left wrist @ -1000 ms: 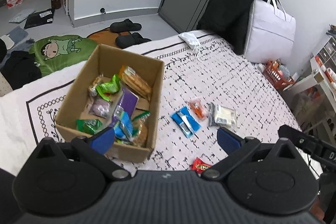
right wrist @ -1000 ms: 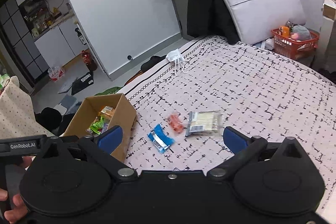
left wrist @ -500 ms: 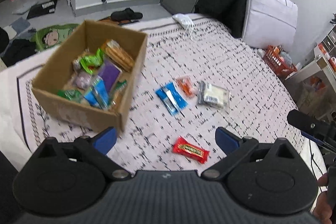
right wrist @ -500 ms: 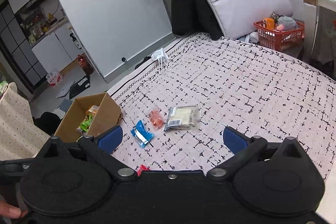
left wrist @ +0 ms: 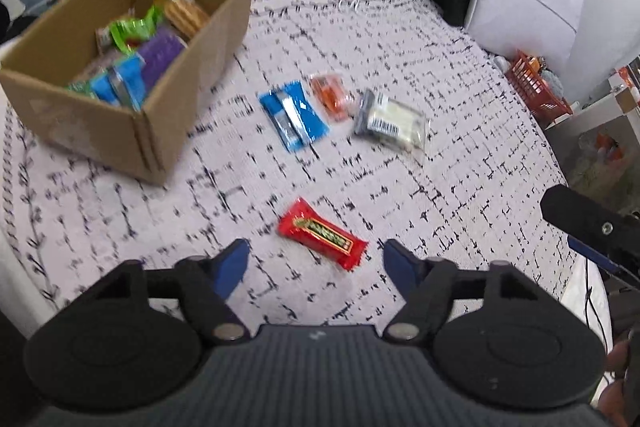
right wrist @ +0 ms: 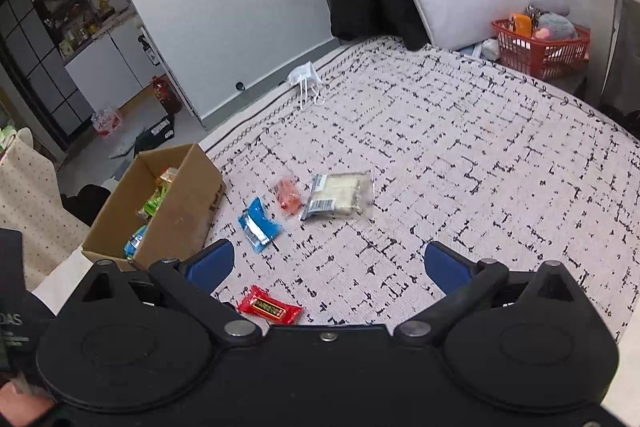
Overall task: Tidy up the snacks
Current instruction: 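Move both open tools back toward the red bar and remaining snacks, then grasp the red chocolate bar with the left tool while the right tool grasps the clear bar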
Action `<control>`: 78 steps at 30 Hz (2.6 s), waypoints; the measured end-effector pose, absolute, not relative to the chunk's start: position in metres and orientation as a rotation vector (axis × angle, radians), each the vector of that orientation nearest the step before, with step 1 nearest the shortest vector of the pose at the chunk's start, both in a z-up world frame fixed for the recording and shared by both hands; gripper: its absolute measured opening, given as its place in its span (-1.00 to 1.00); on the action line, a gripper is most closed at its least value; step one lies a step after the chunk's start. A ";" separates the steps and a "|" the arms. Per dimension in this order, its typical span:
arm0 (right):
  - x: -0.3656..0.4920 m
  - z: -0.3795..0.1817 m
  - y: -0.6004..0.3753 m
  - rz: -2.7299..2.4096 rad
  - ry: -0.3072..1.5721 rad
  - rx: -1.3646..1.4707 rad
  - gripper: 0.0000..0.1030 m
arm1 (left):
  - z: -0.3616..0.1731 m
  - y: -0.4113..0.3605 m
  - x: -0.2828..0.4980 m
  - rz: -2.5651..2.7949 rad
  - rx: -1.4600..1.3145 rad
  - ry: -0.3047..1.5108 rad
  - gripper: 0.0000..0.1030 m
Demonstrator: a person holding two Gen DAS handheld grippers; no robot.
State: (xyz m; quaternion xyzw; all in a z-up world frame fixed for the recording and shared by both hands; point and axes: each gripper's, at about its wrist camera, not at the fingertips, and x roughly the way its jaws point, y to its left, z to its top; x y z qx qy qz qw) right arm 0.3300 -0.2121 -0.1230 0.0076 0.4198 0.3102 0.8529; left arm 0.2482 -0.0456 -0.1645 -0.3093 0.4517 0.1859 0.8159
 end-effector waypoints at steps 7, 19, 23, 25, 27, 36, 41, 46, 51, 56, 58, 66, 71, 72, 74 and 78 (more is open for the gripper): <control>0.338 -0.134 -0.209 0.668 0.920 0.036 0.81 | -0.190 -0.048 0.259 0.438 -0.757 0.965 0.08; 0.355 -0.155 -0.201 0.664 0.980 0.059 0.64 | -0.222 -0.045 0.281 0.519 -0.845 0.943 -0.01; 0.364 -0.163 -0.198 0.648 0.996 0.073 0.64 | -0.228 -0.042 0.288 0.544 -0.850 0.927 -0.10; 0.368 -0.166 -0.195 0.637 1.000 0.074 0.64 | -0.229 -0.039 0.291 0.575 -0.840 0.924 -0.50; 0.372 -0.169 -0.192 0.627 0.998 0.080 0.64 | -0.232 -0.034 0.292 0.595 -0.849 0.917 -0.58; 0.393 -0.186 -0.177 0.572 0.996 0.118 0.64 | -0.222 -0.016 0.305 0.568 -0.781 0.868 -0.60; 0.405 -0.198 -0.165 0.542 0.996 0.134 0.64 | -0.218 -0.003 0.313 0.543 -0.753 0.851 -0.60; 0.412 -0.207 -0.148 0.517 0.999 0.103 0.65 | -0.217 0.010 0.321 0.520 -0.744 0.849 -0.60; 0.423 -0.217 -0.140 0.469 1.002 0.105 0.69 | -0.214 0.019 0.327 0.491 -0.736 0.847 -0.60; 0.431 -0.221 -0.133 0.459 1.008 0.122 0.76 | -0.213 0.026 0.336 0.468 -0.722 0.856 -0.60; 0.433 -0.223 -0.127 0.463 1.010 0.113 0.77 | -0.213 0.029 0.339 0.464 -0.721 0.860 -0.60; 0.438 -0.237 -0.102 0.442 0.998 0.053 0.77 | -0.213 0.041 0.341 0.456 -0.704 0.886 -0.60; 0.431 -0.241 -0.094 0.445 0.973 -0.038 0.46 | -0.212 0.043 0.339 0.456 -0.705 0.883 -0.60; 0.430 -0.240 -0.095 0.463 0.977 -0.027 0.22 | -0.212 0.043 0.338 0.458 -0.705 0.883 -0.60; 0.430 -0.237 -0.098 0.466 0.997 0.001 0.05 | -0.210 0.041 0.336 0.459 -0.703 0.881 -0.60; 0.429 -0.231 -0.107 0.466 1.018 0.034 -0.11 | -0.202 0.039 0.330 0.462 -0.697 0.871 -0.60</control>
